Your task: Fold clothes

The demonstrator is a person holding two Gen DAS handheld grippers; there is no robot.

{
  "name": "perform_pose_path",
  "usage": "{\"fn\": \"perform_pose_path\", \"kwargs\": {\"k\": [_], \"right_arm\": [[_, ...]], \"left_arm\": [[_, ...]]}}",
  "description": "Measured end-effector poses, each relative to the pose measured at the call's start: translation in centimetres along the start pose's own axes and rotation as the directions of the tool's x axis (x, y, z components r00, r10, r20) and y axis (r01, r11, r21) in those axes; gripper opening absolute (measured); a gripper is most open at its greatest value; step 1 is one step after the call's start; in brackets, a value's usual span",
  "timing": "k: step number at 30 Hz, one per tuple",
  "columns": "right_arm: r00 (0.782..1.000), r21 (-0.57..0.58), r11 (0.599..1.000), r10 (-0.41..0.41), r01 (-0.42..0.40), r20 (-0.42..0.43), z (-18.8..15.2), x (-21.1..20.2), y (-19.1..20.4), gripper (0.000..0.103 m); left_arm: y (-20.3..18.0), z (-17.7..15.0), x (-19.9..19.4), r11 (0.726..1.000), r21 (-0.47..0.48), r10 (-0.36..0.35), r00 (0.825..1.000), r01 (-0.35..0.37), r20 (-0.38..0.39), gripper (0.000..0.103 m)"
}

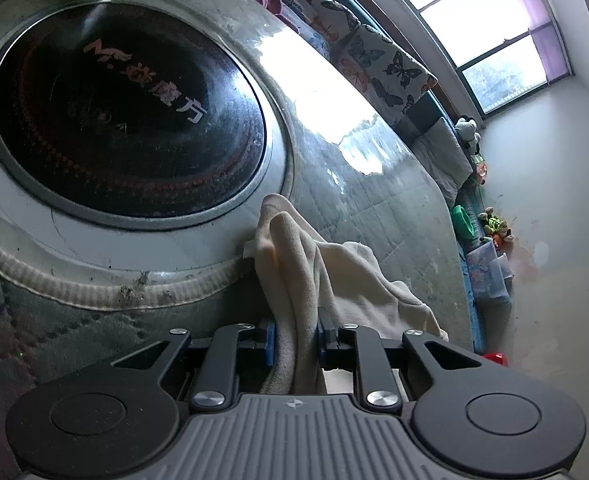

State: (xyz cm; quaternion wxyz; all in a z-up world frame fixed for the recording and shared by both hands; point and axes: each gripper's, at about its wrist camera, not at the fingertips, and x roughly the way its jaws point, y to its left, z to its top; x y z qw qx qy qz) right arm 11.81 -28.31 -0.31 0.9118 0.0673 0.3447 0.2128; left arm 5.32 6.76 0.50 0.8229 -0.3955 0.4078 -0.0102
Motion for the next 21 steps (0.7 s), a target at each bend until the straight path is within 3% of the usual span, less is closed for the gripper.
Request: {"fn": "perform_pose_path", "kwargs": {"k": [8,15,21], "right_arm": [[0.994,-0.007,1.0,-0.02,0.02,0.109,0.6,-4.5,0.5,0.01],[0.976,-0.013,0.993,-0.114,0.119,0.185,1.0,-9.4,-0.6,0.01],[0.948,0.011,0.975,-0.22,0.224,0.228,1.6,-13.1,-3.1,0.01]], "left_arm": [[-2.9,-0.2,-1.1,0.993,0.114,-0.037,0.999,0.036,0.009,0.019],[-7.8,-1.6,-0.1,0.968,0.223,-0.109,0.994,0.111,-0.021,0.018],[-12.0,-3.3,2.4,0.949,0.267,-0.154,0.985,0.171,-0.082,0.018]]}}
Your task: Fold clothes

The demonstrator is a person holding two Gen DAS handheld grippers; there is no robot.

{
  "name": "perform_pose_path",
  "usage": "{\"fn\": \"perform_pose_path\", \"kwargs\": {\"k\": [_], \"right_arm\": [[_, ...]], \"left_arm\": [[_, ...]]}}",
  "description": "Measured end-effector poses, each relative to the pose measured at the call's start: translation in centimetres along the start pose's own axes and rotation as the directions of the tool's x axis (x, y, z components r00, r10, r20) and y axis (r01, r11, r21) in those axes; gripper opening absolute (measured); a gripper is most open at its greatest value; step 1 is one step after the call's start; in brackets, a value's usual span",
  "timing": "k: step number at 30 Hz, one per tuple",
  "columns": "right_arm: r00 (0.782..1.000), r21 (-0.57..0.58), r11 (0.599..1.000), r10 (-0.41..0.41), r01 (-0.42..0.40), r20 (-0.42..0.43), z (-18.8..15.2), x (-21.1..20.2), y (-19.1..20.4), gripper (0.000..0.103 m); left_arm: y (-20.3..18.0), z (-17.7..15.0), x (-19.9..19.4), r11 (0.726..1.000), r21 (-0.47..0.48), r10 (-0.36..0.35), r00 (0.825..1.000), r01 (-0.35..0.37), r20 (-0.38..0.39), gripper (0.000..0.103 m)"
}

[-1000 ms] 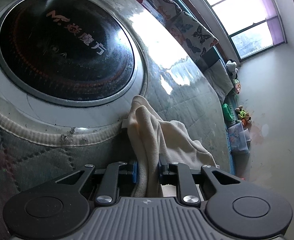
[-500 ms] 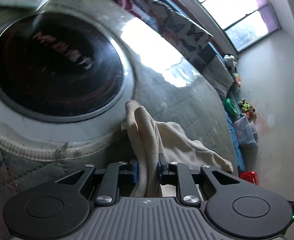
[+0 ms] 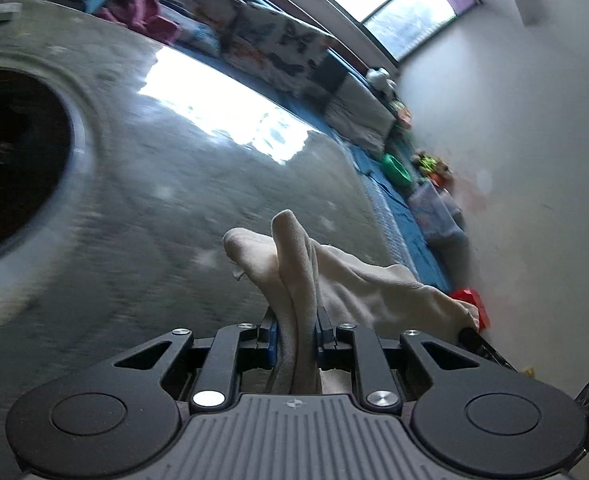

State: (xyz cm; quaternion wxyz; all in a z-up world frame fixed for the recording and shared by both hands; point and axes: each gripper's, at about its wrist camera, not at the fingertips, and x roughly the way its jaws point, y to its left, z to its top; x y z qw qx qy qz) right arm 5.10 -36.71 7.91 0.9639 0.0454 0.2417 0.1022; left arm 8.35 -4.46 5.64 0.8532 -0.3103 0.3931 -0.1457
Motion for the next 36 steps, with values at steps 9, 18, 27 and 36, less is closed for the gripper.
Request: {"fn": "perform_pose_path", "kwargs": {"k": [9,18,27,36], "right_arm": [[0.993,0.014,0.994,-0.113,0.113,0.014,1.0,-0.9,-4.1,0.01],[0.99,0.038,0.989,-0.139,0.14,-0.022,-0.3,0.8,-6.0,0.01],[0.988,0.045,0.989,-0.135,0.138,-0.069,-1.1,2.6,-6.4,0.01],[0.979,0.057,0.984,-0.162,0.17,-0.125,-2.2,4.9,-7.0,0.011]], "left_arm": [[-4.5,-0.2,4.1,0.997,0.07,-0.021,0.998,0.025,-0.053,0.018],[-5.5,-0.7,6.8,0.995,0.1,0.015,0.996,-0.007,-0.086,0.018],[-4.6,-1.1,7.8,0.994,0.102,0.048,0.992,-0.036,-0.117,0.019],[-3.6,-1.4,8.0,0.992,0.106,0.088,0.986,-0.074,-0.141,0.019]]}}
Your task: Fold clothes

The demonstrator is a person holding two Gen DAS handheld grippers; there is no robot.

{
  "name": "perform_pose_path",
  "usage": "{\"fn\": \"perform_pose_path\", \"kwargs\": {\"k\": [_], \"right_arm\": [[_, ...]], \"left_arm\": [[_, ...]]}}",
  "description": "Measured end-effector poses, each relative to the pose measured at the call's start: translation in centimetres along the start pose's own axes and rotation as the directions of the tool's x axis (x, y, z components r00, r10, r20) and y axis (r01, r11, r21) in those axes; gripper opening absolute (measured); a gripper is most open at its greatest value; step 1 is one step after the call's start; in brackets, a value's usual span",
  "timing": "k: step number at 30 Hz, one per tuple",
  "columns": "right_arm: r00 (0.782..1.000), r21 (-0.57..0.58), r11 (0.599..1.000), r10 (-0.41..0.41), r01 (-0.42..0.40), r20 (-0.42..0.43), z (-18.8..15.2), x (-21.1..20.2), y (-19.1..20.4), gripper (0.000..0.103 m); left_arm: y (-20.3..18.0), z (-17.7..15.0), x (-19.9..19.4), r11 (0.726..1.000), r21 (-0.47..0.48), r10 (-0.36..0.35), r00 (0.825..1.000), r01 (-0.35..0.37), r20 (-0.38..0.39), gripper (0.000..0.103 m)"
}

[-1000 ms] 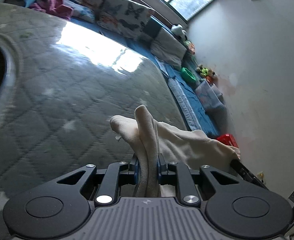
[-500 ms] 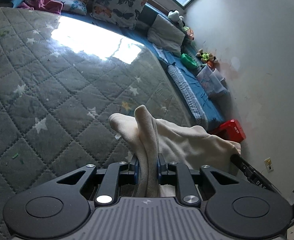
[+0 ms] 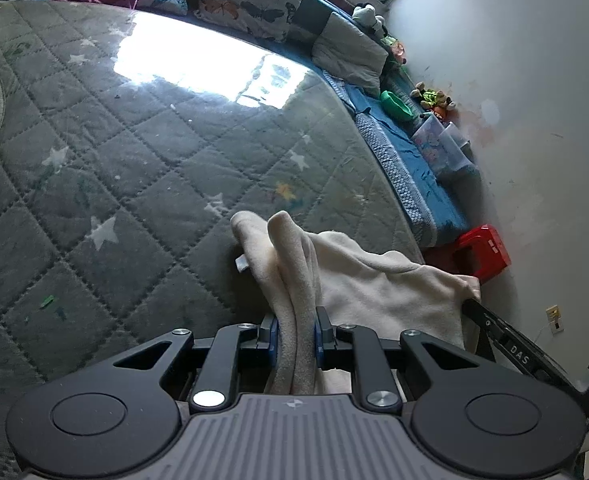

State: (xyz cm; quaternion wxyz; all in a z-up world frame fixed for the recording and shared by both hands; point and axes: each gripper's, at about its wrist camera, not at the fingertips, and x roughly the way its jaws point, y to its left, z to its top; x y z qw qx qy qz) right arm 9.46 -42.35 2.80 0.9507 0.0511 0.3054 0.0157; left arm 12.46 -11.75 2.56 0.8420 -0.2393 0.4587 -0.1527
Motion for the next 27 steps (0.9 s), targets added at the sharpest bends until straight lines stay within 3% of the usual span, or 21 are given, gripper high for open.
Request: {"fn": "perform_pose_path", "kwargs": {"k": [5,8,14,18,27], "right_arm": [[0.999,0.034,0.999,-0.038,0.039,-0.02,-0.2,0.7,-0.6,0.012],[1.0,0.012,1.0,-0.018,0.018,-0.015,-0.3,0.2,0.0,0.012],[0.998,-0.038,0.998,0.048,-0.049,-0.034,-0.5,1.1,1.9,0.012],[0.996,-0.046,0.997,0.063,-0.065,-0.055,-0.4,2.8,2.7,0.012],[0.994,-0.074,0.993,0.092,-0.096,-0.055,0.2,3.7,4.4,0.012]], "left_arm": [[0.3,0.0,0.1,1.0,0.0,0.017,1.0,-0.017,-0.01,0.021],[0.4,0.0,0.0,1.0,0.015,0.024,1.0,-0.024,-0.006,0.023],[0.9,0.3,-0.7,0.997,0.029,0.068,0.997,-0.068,0.026,0.036],[1.6,0.9,-1.4,0.997,0.013,0.081,0.995,-0.082,0.05,0.036],[-0.9,2.2,-0.7,0.997,0.081,0.002,0.998,-0.008,0.07,0.033]]}}
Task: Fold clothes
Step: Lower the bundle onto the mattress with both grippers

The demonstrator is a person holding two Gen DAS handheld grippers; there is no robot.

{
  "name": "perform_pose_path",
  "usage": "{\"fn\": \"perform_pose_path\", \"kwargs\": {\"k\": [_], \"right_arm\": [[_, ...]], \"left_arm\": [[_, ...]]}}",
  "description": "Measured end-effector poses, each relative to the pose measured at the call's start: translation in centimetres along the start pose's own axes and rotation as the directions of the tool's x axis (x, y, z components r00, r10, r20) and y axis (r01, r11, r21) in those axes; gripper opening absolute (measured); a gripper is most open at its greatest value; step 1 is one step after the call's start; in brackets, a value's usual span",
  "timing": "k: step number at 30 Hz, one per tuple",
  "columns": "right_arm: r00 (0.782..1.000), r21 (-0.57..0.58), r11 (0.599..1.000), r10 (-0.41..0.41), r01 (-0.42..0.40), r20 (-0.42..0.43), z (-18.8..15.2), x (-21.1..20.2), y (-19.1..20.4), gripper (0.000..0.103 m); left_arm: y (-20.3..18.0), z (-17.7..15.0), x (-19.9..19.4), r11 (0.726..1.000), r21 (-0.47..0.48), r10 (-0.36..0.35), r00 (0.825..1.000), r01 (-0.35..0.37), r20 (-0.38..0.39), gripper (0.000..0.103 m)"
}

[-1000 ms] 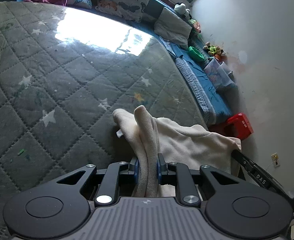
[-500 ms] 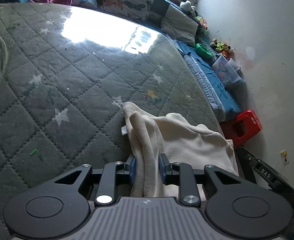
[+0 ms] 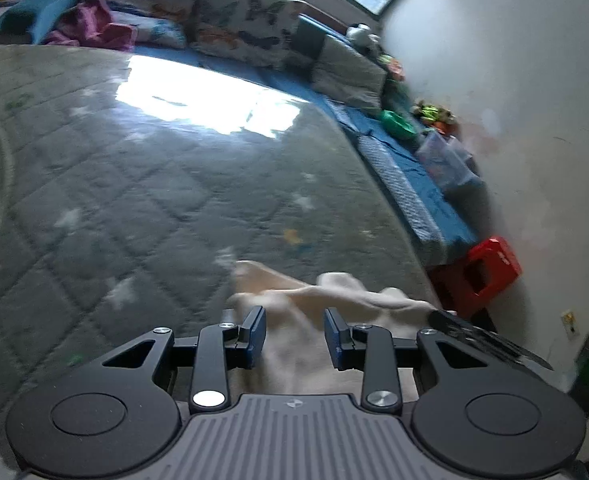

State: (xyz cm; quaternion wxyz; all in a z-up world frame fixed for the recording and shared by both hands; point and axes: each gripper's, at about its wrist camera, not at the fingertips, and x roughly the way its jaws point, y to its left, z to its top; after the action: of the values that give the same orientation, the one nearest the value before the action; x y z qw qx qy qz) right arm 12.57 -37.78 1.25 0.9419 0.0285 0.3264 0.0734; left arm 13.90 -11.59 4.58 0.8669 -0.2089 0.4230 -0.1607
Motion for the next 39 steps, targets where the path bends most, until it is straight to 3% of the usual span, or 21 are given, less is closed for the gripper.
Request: {"fn": "perform_pose_path", "kwargs": {"k": [14,18,24,39], "right_arm": [[1.0,-0.012,1.0,-0.002,0.001,-0.005,-0.1,1.5,0.3,0.021],[1.0,-0.027,1.0,0.005,-0.005,0.001,-0.1,0.4,0.5,0.032],[0.999,-0.063,0.997,0.032,-0.033,-0.009,-1.0,-1.6,1.7,0.038],[0.999,-0.126,0.991,0.033,-0.037,-0.034,-4.6,-6.1,3.5,0.047]], "left_arm": [[-1.6,0.3,5.0,0.999,0.044,-0.007,0.997,0.01,-0.072,0.033],[-1.8,0.1,4.8,0.998,0.055,-0.005,0.998,0.009,-0.064,0.033],[-2.4,-0.6,3.8,0.996,0.087,-0.006,0.999,0.01,-0.052,0.033],[-3.6,-5.2,0.3,0.971,0.239,-0.013,0.999,0.021,-0.034,0.036]]}}
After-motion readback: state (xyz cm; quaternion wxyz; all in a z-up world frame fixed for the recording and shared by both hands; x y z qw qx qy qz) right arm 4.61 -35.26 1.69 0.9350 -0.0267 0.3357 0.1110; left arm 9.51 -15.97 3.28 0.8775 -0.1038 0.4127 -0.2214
